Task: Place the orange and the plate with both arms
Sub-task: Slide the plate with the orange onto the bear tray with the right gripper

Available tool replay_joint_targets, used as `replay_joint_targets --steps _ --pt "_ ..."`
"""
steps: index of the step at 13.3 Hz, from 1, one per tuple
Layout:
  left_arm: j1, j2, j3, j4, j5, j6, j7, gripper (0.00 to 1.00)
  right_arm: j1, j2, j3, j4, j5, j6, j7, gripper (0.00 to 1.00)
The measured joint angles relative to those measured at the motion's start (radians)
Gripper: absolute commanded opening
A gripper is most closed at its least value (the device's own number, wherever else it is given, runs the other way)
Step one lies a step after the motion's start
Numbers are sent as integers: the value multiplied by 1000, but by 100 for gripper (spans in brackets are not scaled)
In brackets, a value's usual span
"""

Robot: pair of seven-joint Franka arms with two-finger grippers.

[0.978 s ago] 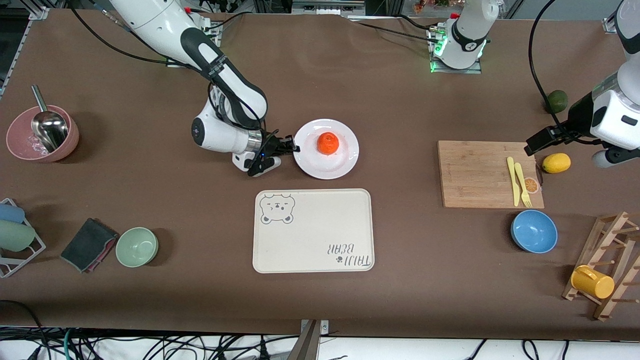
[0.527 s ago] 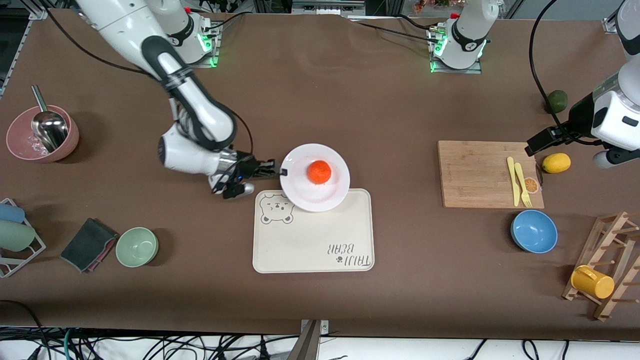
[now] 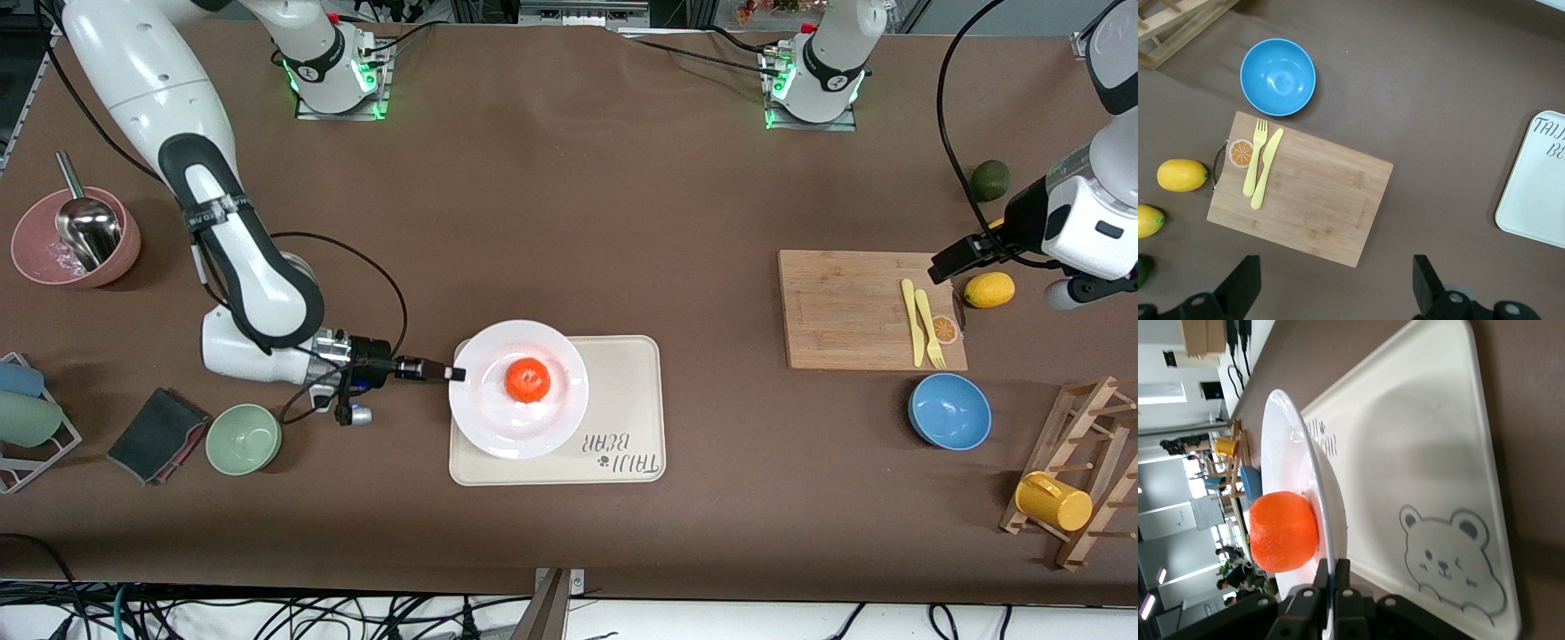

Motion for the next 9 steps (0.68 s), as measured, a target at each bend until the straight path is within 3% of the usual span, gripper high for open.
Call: replay_joint_targets --steps 6,7,8,9 --pt "12 1 -1 12 0 6 0 100 106 205 3 184 0 198 13 0" --pt "12 1 -6 13 0 6 0 100 122 219 3 195 0 215 13 12" --pt "11 1 -11 14 0 6 0 100 130 225 2 202 -1 223 13 99" --pt "10 1 -15 14 0 6 0 100 133 226 -1 208 -11 230 13 100"
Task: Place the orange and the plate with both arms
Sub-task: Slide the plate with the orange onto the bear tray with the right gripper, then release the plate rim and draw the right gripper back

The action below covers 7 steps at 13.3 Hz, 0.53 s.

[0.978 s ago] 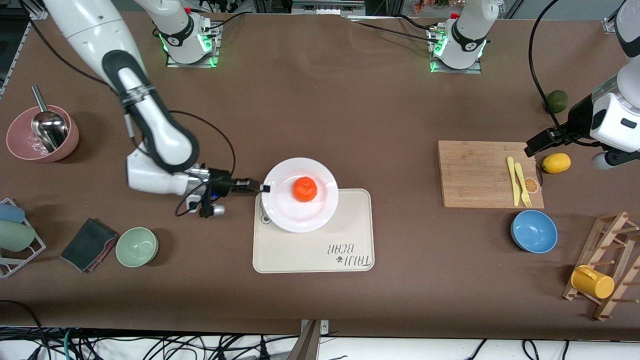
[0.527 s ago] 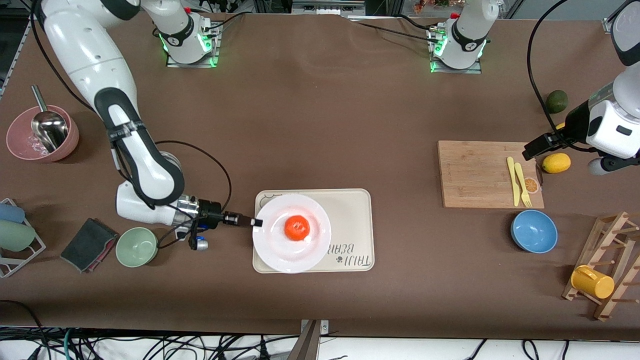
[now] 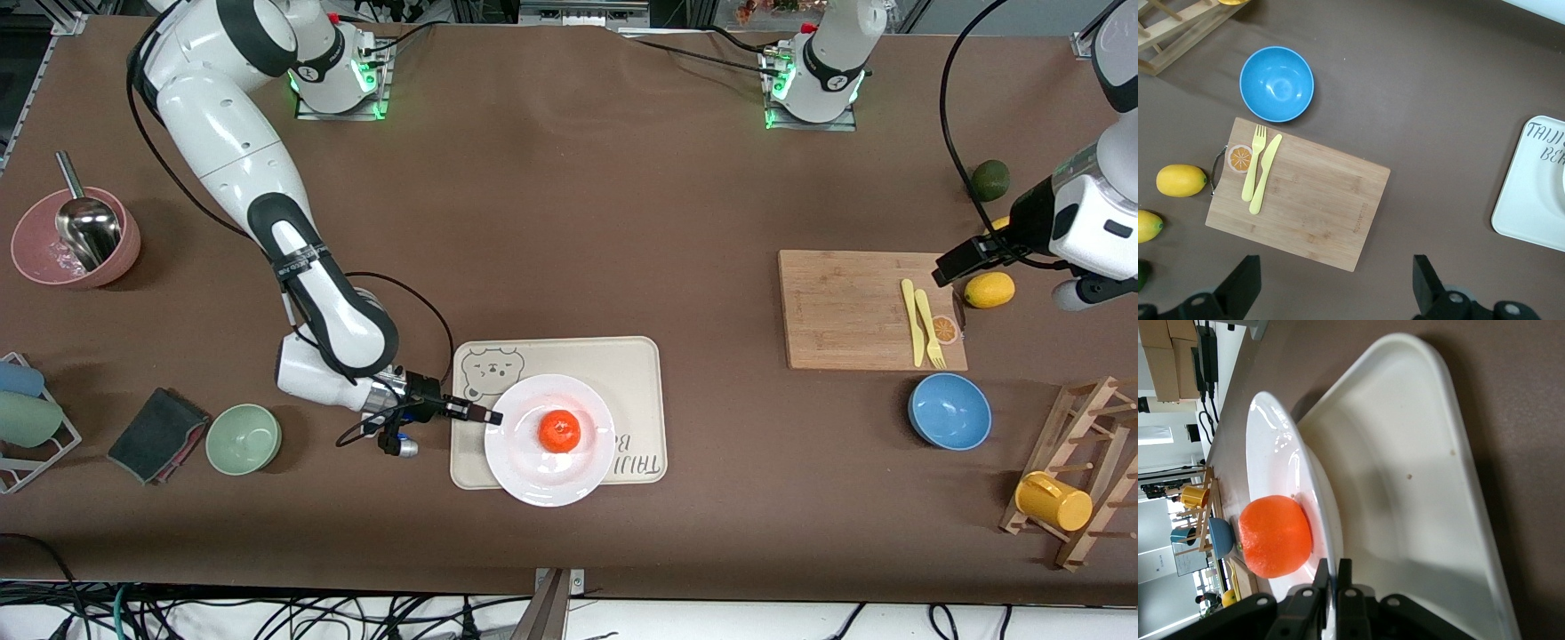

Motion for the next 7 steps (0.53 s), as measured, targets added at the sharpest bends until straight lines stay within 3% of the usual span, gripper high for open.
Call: replay_joint_targets --steps 2,7 --pt "0 0 -1 0 -10 0 0 100 -6 0 -16 10 -74 1 0 100" --pt "3 0 1 4 -67 59 -2 100 -39 -15 -19 45 -399 -97 6 100"
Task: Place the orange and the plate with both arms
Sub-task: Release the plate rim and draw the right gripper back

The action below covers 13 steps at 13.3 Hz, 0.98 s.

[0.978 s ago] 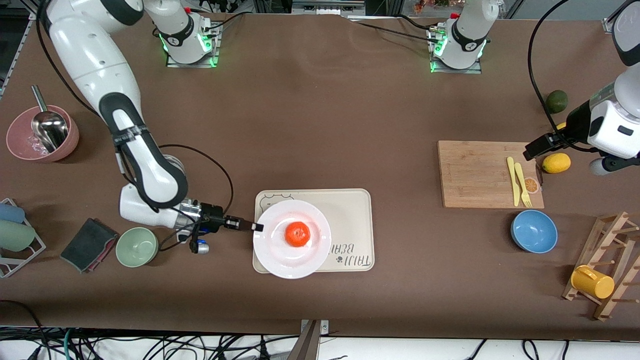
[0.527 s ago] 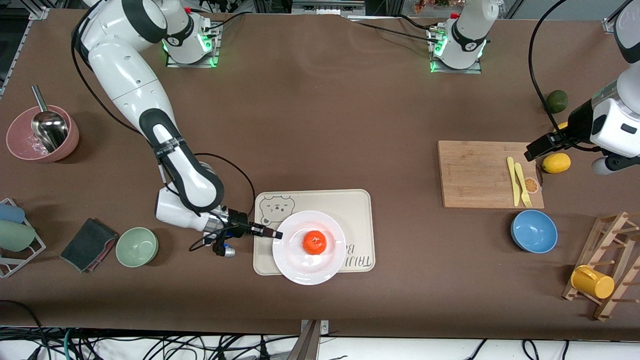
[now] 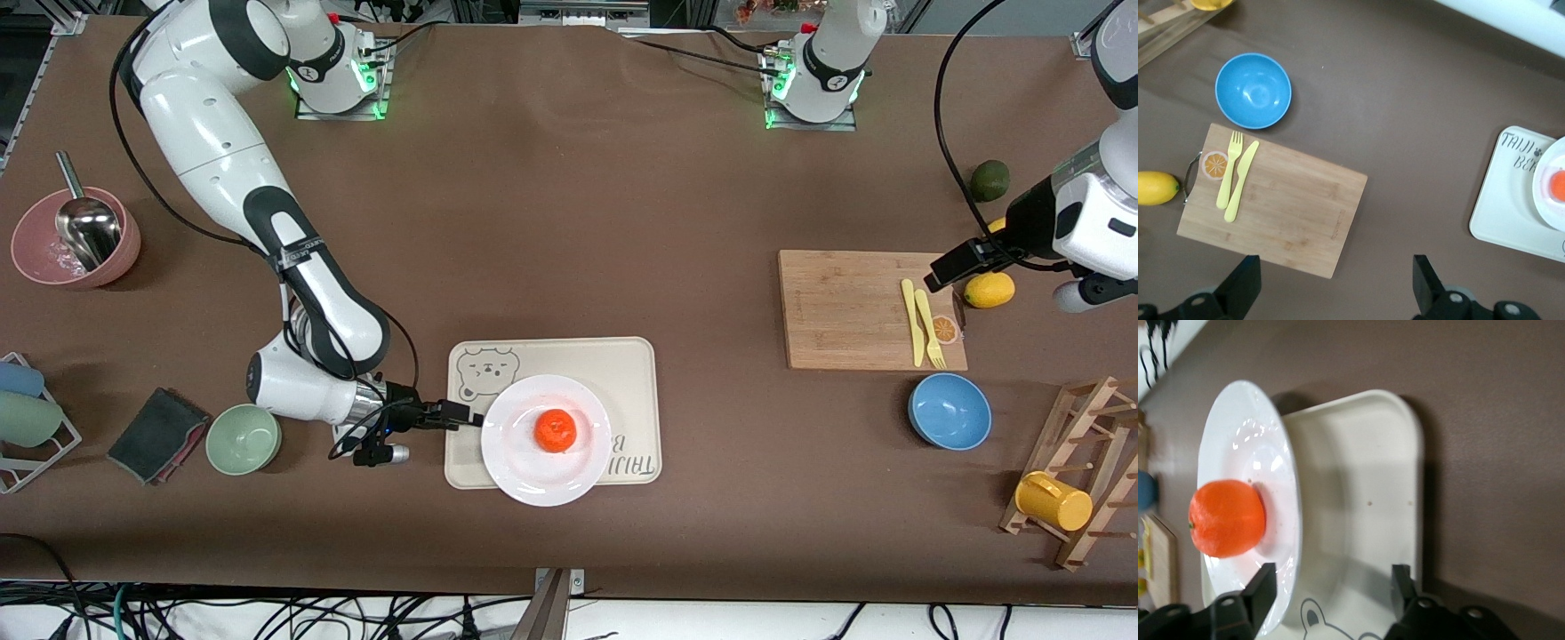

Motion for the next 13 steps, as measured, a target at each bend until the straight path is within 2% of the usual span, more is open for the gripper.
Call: replay_joint_targets --steps 8,10,13 --pt "-3 3 -3 57 -13 3 -1 100 -24 -167 -44 9 -483 -385 117 100" --pt "-4 7 -3 62 -13 3 -1 100 -23 -227 -57 10 -554 -517 163 100" --pt "8 11 3 71 -41 1 -3 100 -23 -339 -109 10 -591 -697 190 100"
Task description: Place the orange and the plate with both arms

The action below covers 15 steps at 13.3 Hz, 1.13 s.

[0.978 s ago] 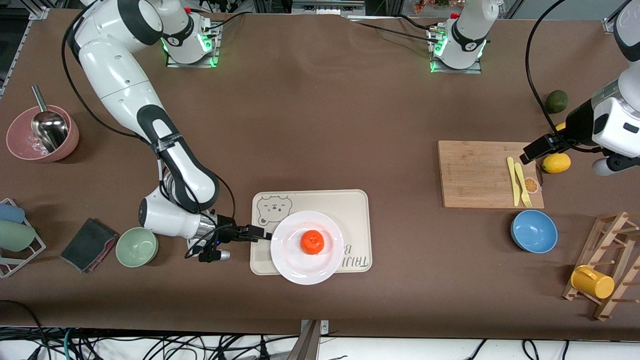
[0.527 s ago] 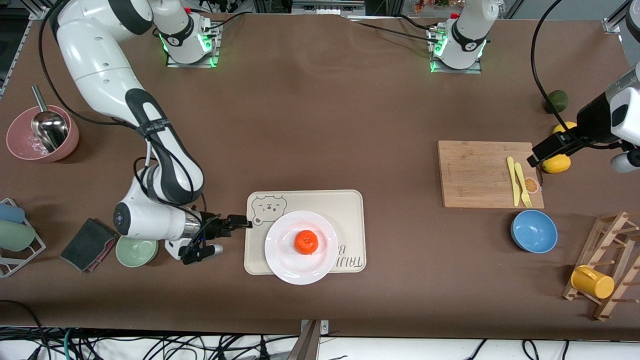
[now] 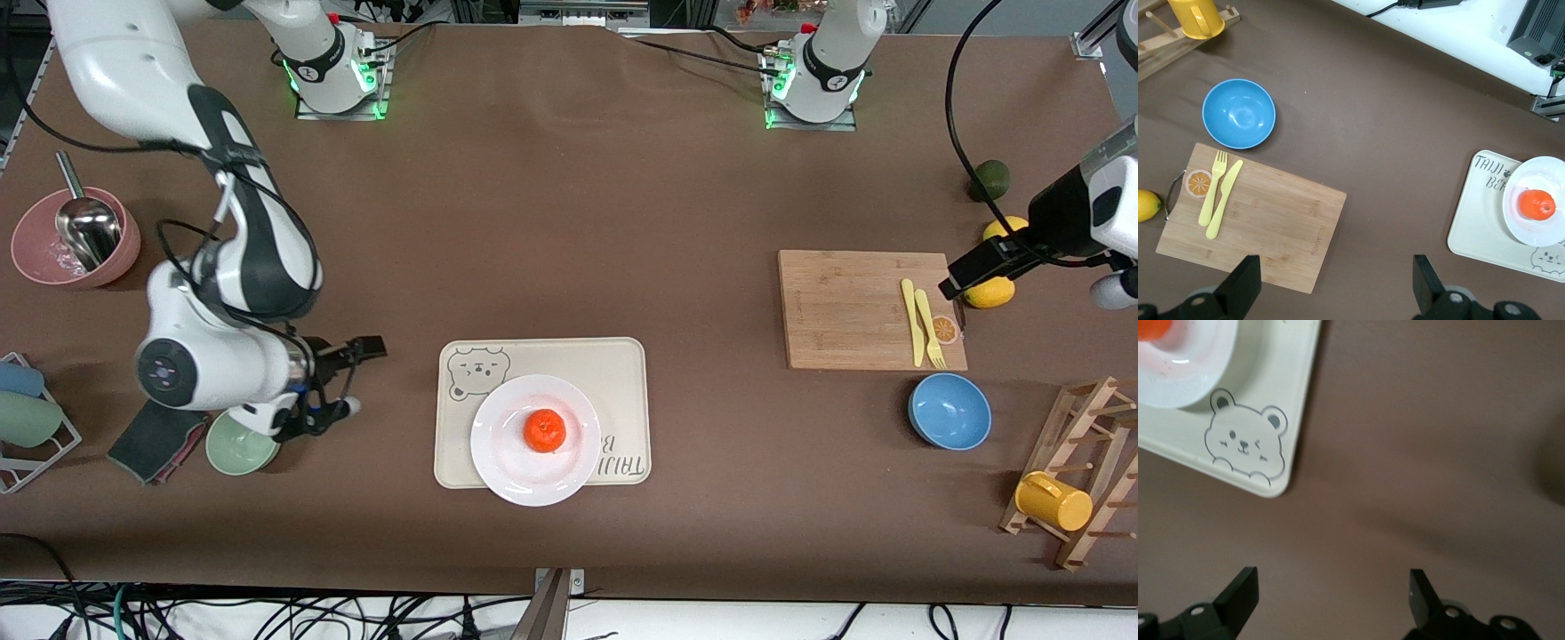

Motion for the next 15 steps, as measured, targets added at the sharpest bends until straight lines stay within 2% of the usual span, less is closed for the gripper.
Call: replay_joint_targets --steps 2,5,6,8,10,13,15 --pt "11 4 5 0 -15 -3 1 100 -1 -73 -46 -10 -11 -58 5 100" --pt "11 8 4 1 -15 -3 8 100 -1 -178 -84 -54 -18 -101 20 100" --pt "11 9 2 1 -15 -3 8 100 -1 -227 -90 -102 -18 -80 32 100" --pt "11 9 3 3 -15 -3 8 100 0 -375 -100 -280 -19 -4 55 100" --pt "16 9 7 8 -15 -12 8 100 4 -513 -134 -414 -23 -15 69 100" --pt "37 9 9 26 -15 -48 11 100 3 -638 -226 -439 -24 -103 67 100" --pt "33 9 3 29 -15 -50 1 100 0 -671 -271 -407 -26 -151 67 100"
